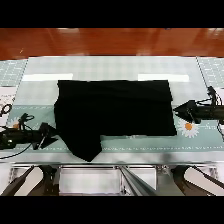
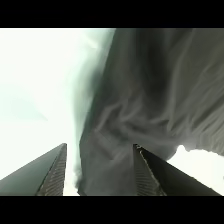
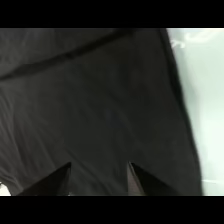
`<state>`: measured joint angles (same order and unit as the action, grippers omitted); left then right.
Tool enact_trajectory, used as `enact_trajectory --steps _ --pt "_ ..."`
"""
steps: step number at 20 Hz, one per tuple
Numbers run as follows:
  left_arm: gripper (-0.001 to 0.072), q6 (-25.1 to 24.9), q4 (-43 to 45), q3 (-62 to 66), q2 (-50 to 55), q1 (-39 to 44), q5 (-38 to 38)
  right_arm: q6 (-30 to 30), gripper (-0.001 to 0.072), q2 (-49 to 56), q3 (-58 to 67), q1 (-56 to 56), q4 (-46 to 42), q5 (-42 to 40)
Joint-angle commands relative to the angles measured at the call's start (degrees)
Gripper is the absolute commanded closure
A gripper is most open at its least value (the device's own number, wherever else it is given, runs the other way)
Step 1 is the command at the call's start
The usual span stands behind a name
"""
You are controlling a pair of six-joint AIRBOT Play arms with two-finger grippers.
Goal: Fold the shirts.
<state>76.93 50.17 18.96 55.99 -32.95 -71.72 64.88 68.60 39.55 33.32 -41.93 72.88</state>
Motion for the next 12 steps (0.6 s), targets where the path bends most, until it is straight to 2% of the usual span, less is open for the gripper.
enact_trajectory --steps 1,6,8,10,12 --pt "0.0201 0.9 -1.0 -2.1 2.4 6.6 3.2 -0.7 0.0305 -0.7 -1.3 0.0 1.1 0.1" --pt "0.0213 0.7 -4.3 -1.8 8.4 20.6 8.7 -0.5 0.0305 -0.7 -1.2 0.5 0.9 -0.7" --pt "0.0677 -0.2 -4.4 -0.5 8.9 22.2 8.6 -0.1 0.0305 -0.7 -1.2 3.3 1.0 -0.9" --pt "0.0687 -0.6 -4.3 1.3 8.4 21.8 7.4 1.0 0.0305 -0.7 -1.2 8.2 -1.9 -0.4" --pt "0.0687 -0.7 -4.3 3.3 8.2 21.6 6.3 6.0 0.0305 -0.7 -1.7 11.0 -11.2 1.9"
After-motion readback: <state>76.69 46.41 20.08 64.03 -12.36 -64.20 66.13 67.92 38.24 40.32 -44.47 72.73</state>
